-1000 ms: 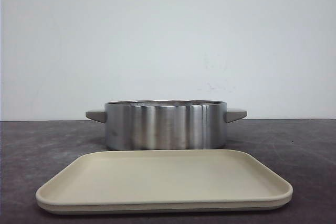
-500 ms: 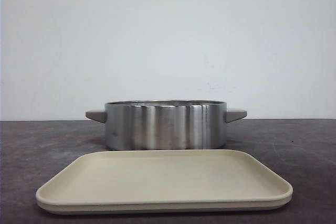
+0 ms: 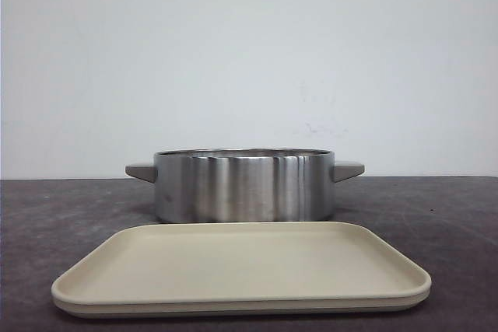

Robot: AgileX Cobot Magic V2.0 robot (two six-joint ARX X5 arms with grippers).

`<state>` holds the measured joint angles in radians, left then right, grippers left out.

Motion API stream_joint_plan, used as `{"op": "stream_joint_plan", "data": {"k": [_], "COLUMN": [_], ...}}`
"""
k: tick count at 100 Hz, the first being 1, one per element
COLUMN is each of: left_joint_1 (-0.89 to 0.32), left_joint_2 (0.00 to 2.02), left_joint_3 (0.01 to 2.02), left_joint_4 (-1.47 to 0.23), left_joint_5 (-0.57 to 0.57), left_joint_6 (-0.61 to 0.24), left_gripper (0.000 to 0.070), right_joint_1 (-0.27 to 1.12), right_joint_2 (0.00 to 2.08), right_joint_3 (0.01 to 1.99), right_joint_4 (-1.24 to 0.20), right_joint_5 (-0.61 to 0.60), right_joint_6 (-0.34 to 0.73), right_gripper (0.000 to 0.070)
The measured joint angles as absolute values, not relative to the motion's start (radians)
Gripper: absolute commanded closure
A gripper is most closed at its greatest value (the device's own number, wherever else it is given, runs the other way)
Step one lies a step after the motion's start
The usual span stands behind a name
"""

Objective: Steam buns

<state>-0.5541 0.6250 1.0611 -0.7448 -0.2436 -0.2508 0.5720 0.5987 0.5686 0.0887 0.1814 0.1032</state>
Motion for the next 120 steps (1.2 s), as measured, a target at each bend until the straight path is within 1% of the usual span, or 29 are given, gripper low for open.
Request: {"op": "stream_joint_plan", "data": {"k": [9, 21, 33, 51, 69, 79, 86, 113, 120], "left_joint_1": [-0.554, -0.554, -0.554, -0.554, -0.554, -0.554, -0.554, -0.554, -0.554], "left_joint_2": [0.625, 0.625, 0.625, 0.625, 0.625, 0.625, 0.625, 0.625, 0.623], "left_joint_3": [1.061, 1.061, 1.061, 1.061, 1.061, 1.061, 1.061, 1.061, 1.061], "left_joint_4": [-0.745, -0.745, -0.745, -0.745, -0.745, -0.745, -0.744, -0.744, -0.744], "left_joint_5": [-0.244, -0.244, -0.244, -0.244, -0.244, -0.244, -0.244, -0.244, -0.244], "left_joint_6": [-0.25, -0.251, -0.25, -0.251, -0.251, -0.251, -0.251, -0.251, -0.251], "left_gripper": [0.0699, 0.0698, 0.0698, 0.0698, 0.0699, 0.0699, 0.0699, 0.0699, 0.0699], "right_joint_1": [0.459, 0.329, 0.24, 0.143, 0.083, 0.071, 0.071, 0.044, 0.042], "right_joint_2": [0.494, 0.363, 0.254, 0.163, 0.104, 0.069, 0.045, 0.005, 0.005], "right_joint_3": [0.428, 0.275, 0.176, 0.081, 0.051, 0.023, 0.015, 0.016, 0.016], "right_joint_4": [0.115, 0.106, 0.064, -0.016, -0.096, -0.115, -0.168, -0.17, -0.17], "right_joint_5": [0.132, 0.117, 0.114, 0.112, 0.112, 0.107, 0.099, 0.101, 0.082], "right_joint_6": [0.082, 0.074, 0.073, 0.074, 0.074, 0.074, 0.074, 0.051, 0.048], "right_gripper": [0.0683, 0.0683, 0.0683, 0.0683, 0.0683, 0.0683, 0.0683, 0.0683, 0.0683]}}
